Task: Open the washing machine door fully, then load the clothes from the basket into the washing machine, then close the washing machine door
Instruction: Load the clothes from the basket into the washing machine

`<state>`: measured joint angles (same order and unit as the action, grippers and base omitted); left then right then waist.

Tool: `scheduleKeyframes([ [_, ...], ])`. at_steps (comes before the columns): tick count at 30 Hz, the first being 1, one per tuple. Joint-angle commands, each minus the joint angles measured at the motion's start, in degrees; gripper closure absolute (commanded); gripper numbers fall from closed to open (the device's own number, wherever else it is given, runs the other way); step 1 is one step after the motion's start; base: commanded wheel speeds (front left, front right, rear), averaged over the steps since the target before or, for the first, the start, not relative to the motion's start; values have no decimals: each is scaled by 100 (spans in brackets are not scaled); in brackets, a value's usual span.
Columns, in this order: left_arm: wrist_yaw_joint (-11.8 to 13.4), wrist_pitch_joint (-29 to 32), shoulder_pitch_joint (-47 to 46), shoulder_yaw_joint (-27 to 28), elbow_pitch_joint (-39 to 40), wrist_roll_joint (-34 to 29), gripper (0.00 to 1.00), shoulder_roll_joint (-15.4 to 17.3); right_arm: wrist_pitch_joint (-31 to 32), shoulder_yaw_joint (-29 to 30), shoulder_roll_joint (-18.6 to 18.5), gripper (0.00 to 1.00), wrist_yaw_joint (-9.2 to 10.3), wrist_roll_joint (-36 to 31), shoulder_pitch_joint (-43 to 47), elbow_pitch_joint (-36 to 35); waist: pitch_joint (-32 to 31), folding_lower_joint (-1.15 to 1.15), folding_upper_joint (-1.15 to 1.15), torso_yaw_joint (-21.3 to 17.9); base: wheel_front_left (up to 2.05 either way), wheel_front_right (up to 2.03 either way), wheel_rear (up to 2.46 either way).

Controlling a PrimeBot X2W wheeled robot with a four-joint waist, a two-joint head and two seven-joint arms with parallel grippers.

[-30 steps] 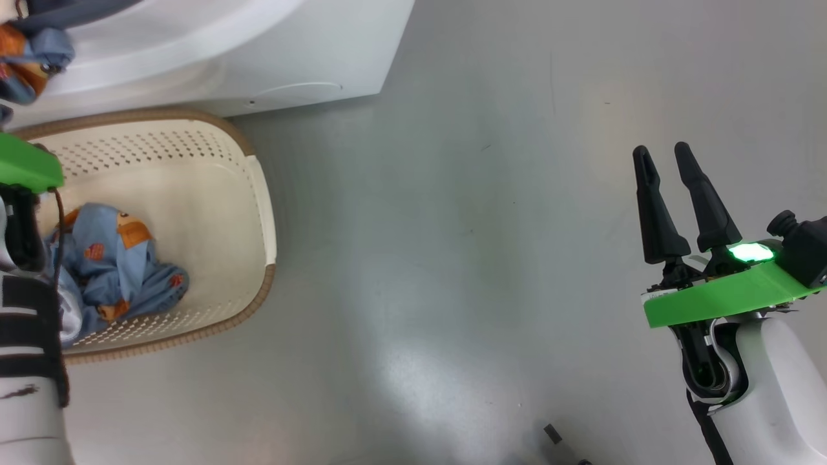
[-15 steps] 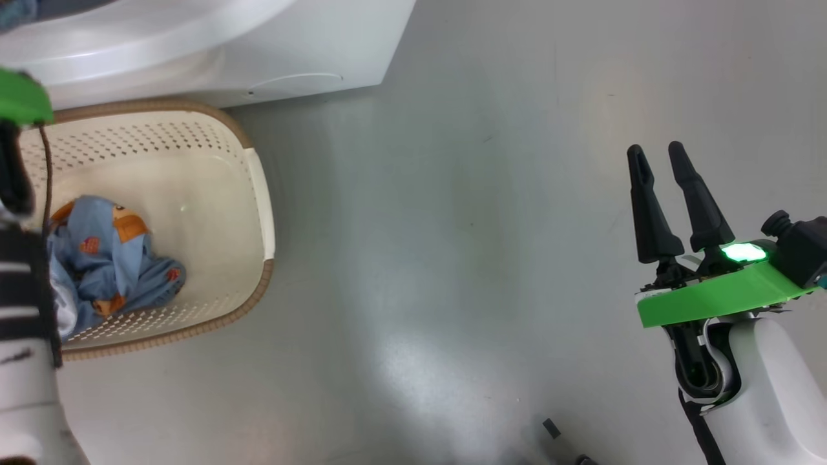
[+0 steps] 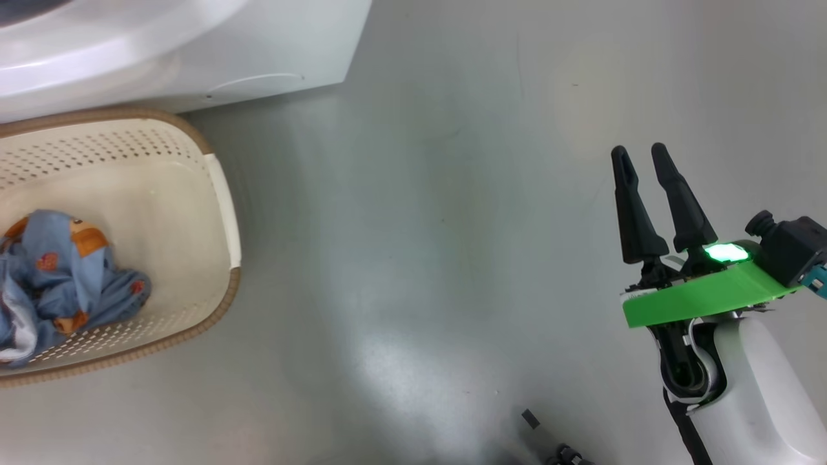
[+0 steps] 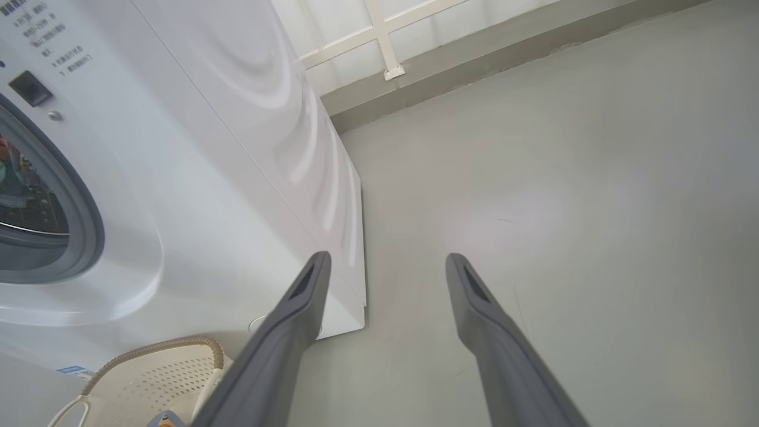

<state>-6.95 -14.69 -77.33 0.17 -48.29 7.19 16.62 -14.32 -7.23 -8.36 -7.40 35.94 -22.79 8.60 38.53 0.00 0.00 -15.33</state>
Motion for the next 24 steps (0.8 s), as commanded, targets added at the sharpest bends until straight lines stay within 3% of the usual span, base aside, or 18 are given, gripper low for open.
scheduleKeyframes([
  [1,92,-30,-177,136,286,-52,100,321,-68,-127,22,0,-9,56,-14,-102,56,0,0,-84,0,0,0],
  [2,92,-30,-177,136,286,-52,100,321,-68,-127,22,0,-9,56,-14,-102,56,0,0,-84,0,0,0],
  [3,137,-30,-207,187,304,-50,92,333,-68,-132,33,0,-9,57,-25,-99,63,0,0,-105,0,0,0],
  [4,162,-30,-207,214,214,-52,53,339,-68,-139,44,0,-9,58,-29,-94,60,0,0,-122,0,0,0],
  [5,161,-30,-200,189,88,-91,4,357,-68,-148,55,0,-9,59,-29,-88,57,0,0,-138,0,0,0],
  [6,174,-30,-194,152,-40,-150,0,386,-68,-158,65,0,-9,60,-27,-83,53,0,0,-151,0,0,0],
  [12,109,-30,-279,56,-984,-154,0,408,-68,-159,92,0,-9,74,-6,-69,65,0,0,-136,0,0,0],
  [24,40,-30,-34,152,-802,62,0,236,-68,-156,10,0,-9,42,-45,-71,-10,0,0,30,0,0,0],
])
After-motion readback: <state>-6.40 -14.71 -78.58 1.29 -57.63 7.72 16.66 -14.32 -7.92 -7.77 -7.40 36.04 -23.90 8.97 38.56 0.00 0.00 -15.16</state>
